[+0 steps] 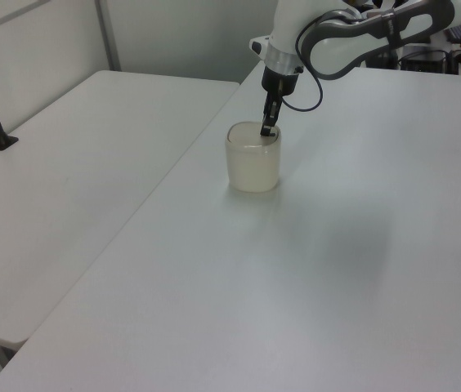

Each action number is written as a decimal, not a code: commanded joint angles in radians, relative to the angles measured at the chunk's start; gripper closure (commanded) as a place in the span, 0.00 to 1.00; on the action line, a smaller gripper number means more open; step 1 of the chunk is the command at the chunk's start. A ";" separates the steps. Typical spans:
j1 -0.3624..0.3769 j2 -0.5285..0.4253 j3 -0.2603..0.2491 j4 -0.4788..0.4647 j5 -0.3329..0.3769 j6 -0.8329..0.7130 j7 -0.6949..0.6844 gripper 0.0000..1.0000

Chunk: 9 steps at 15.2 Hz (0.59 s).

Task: Close the trash bin
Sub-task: 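Push the cream lid down onto the bin rim with the gripper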

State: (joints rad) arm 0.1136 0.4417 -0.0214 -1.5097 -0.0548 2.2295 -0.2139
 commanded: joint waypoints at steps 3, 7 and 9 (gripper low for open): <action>0.003 0.005 -0.006 -0.003 0.024 -0.039 -0.022 1.00; -0.015 -0.075 -0.011 0.014 0.044 -0.146 -0.021 1.00; -0.020 -0.119 -0.020 0.010 0.062 -0.242 -0.009 1.00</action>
State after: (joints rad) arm 0.1026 0.4111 -0.0278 -1.4795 -0.0341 2.1181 -0.2140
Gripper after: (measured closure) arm 0.991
